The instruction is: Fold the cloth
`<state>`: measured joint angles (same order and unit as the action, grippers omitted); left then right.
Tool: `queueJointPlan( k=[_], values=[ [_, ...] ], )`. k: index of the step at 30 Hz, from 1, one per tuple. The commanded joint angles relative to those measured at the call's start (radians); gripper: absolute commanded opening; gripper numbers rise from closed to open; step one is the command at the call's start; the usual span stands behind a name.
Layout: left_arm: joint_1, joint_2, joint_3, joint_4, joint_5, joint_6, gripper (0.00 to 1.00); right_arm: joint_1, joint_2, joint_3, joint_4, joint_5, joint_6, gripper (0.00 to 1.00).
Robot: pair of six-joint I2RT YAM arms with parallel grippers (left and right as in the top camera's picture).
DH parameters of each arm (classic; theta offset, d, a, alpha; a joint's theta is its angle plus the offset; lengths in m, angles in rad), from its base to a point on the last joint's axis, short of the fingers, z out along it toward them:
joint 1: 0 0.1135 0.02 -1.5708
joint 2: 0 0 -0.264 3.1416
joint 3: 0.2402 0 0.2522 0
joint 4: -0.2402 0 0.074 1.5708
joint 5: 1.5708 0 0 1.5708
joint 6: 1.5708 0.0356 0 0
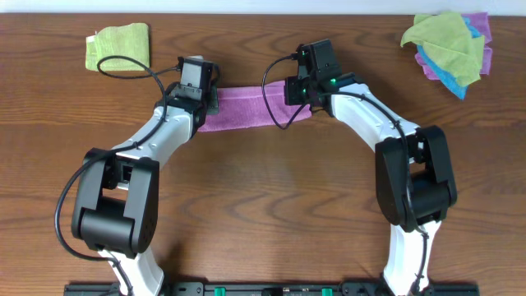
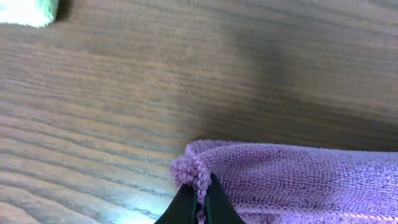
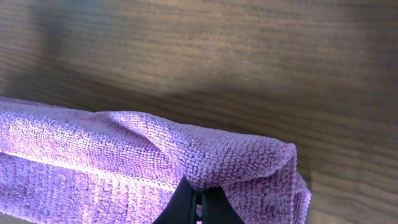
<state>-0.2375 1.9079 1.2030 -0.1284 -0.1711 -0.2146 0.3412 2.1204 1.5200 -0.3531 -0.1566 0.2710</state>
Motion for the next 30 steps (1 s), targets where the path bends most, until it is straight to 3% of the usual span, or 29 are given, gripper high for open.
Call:
queueJointPlan(
  k=[1, 9, 30],
  values=[
    [0.010, 0.014, 0.055, 0.003, -0.080, 0.035, 0.06, -0.020, 0.012, 0.037, 0.011, 0.036, 0.014, 0.02],
    [0.031, 0.020, 0.070, 0.010, -0.098, 0.047, 0.06, -0.027, 0.020, 0.055, 0.087, 0.037, 0.013, 0.02],
    [0.036, 0.081, 0.070, -0.085, -0.056, 0.043, 0.06, -0.031, 0.074, 0.055, -0.018, 0.056, 0.013, 0.02]
  ],
)
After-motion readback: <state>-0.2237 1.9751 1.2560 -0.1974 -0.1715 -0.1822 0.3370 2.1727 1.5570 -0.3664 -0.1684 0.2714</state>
